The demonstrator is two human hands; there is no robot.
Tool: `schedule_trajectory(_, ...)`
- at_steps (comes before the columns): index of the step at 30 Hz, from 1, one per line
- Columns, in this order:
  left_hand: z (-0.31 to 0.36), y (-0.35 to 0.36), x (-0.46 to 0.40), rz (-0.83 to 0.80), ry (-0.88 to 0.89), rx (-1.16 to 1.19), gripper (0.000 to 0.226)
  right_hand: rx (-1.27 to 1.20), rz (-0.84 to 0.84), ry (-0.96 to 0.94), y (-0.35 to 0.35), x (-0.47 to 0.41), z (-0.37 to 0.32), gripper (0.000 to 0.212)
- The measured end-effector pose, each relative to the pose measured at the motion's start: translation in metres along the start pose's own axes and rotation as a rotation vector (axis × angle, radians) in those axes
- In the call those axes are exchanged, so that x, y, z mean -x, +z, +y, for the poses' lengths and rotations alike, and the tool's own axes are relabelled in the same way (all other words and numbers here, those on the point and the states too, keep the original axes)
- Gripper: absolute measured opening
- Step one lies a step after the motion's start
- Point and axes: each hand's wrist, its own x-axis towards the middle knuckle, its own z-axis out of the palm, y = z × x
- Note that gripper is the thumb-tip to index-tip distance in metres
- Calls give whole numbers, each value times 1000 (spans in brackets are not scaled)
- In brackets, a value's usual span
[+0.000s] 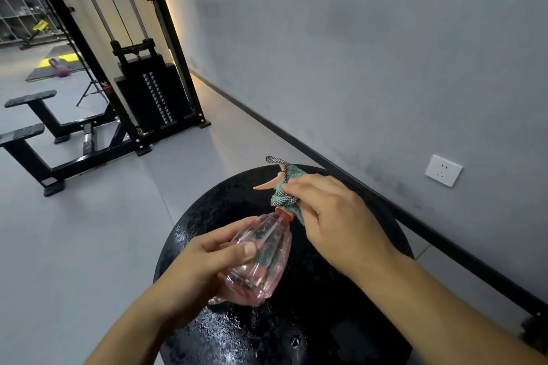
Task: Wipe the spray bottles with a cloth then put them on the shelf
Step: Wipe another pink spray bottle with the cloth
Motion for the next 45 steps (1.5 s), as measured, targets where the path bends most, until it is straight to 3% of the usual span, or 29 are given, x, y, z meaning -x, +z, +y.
schedule_trajectory(4, 3, 1, 0, -41, -20, -6, 73, -5, 75, 73, -5, -7, 13, 38)
schedule_trajectory(11, 1, 4, 0, -47, -41, -41, 64, -34, 66, 30, 2, -2, 8, 36)
schedule_trajectory(17, 4, 5, 2, -75, -37, -79, 65, -53, 196, 111, -2, -8, 12, 36)
schedule_trajectory(24, 1, 1, 2, -55, -59, -122, 57, -47, 20, 42, 9, -4, 1, 36)
schedule_trajectory(28, 4, 1, 2, -48, -47, -119, 59, -52, 71, 92, 4, -7, 3, 35)
schedule_trajectory(34, 3, 12, -1, -19, -60, -135, 54, -9, -27, 5, 13, -3, -10, 36)
schedule_trajectory(38, 2, 9, -3, 2, -42, -103, 55, -15, 13, 80, 8, -9, 2, 37)
schedule_trajectory(45, 1, 7, -2, -7, -46, -98, 61, 0, -10, 22, 11, -6, -2, 38)
